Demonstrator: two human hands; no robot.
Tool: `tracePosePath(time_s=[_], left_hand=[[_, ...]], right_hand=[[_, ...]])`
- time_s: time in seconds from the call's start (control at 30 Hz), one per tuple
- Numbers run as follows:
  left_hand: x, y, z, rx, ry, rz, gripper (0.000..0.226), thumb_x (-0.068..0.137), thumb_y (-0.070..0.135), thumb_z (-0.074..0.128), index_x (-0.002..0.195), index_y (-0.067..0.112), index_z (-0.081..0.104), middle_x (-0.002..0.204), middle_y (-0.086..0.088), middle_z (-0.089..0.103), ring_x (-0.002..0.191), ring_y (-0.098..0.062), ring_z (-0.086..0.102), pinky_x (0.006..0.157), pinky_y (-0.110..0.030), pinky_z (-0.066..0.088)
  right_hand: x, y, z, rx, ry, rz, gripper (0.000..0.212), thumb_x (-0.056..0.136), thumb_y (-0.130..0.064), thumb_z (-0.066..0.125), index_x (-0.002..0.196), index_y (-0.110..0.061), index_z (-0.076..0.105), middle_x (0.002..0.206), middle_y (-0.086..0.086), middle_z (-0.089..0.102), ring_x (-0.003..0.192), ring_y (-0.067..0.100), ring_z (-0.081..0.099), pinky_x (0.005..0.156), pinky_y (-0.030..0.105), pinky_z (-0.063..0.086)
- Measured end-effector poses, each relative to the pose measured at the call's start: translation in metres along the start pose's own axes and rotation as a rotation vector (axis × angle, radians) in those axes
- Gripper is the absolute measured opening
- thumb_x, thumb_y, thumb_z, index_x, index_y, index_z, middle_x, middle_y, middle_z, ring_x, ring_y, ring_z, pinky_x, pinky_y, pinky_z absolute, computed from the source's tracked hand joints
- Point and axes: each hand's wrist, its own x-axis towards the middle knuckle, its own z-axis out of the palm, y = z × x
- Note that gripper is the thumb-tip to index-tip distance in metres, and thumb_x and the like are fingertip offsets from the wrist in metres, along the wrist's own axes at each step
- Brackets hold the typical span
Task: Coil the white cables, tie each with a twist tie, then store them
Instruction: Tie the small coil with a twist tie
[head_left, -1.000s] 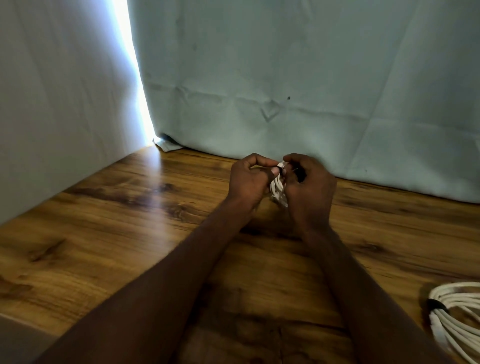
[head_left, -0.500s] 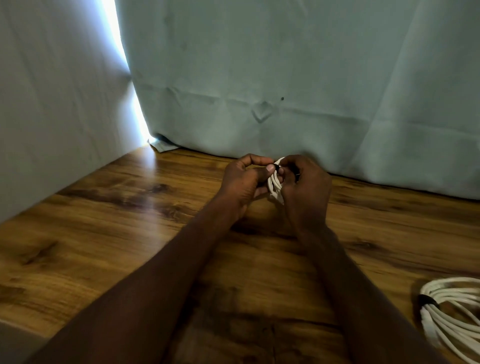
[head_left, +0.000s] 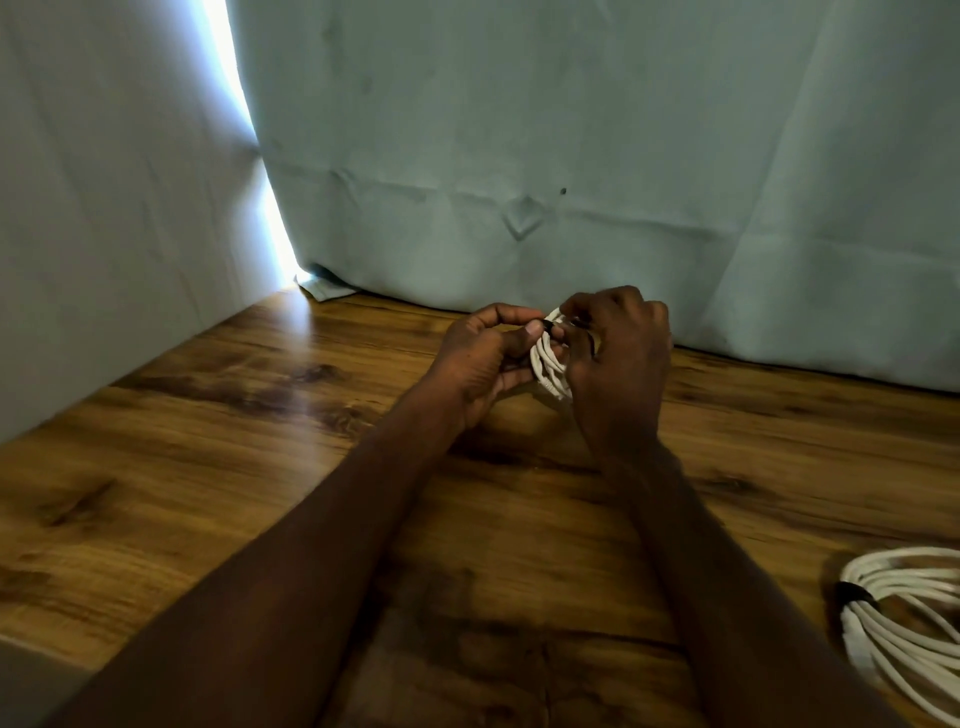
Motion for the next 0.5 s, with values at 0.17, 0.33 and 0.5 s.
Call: tracePosePath(time_s=[0.17,0.33,0.5], left_hand=[[0.0,0.002,-0.002,-0.024,0.03,-0.036,0.014,0.098,-0.006,0.059,0.102,0.006,0.066,0.093,-0.018,0.076,0.077,-0.023,0.077,0.072,-0.036,0.065],[-0.001,0.005,-0.003,-0.026,0.035,-0.044,0.013,0.098,-0.005,0.06,0.102,0.005,0.067,0.093,-0.017,0.076,0.075,-0.023,0.077,0.072,-0.036,0.065],[0.001,0.004,-0.006,0.028,0.035,-0.051,0.013,0.096,-0.002,0.064,0.104,0.006,0.07,0.1,-0.019,0.076,0.084,-0.026,0.076,0.08,-0.042,0.065]], right_hand=[[0.005,0.012,-0.003,-0.025,-0.098,-0.057,0.021,0.083,-0.024,0.072,0.102,-0.026,0.079,0.114,-0.005,0.065,0.104,0.025,0.054,0.08,0.038,0.043],[0.004,0.014,0.001,0.03,-0.092,-0.057,0.023,0.08,-0.017,0.078,0.101,-0.026,0.079,0.111,-0.008,0.066,0.099,0.018,0.056,0.078,0.04,0.048],[0.003,0.013,0.002,0.121,-0.076,-0.036,0.015,0.082,-0.019,0.076,0.096,-0.023,0.08,0.107,-0.008,0.067,0.096,0.014,0.059,0.08,0.039,0.05]])
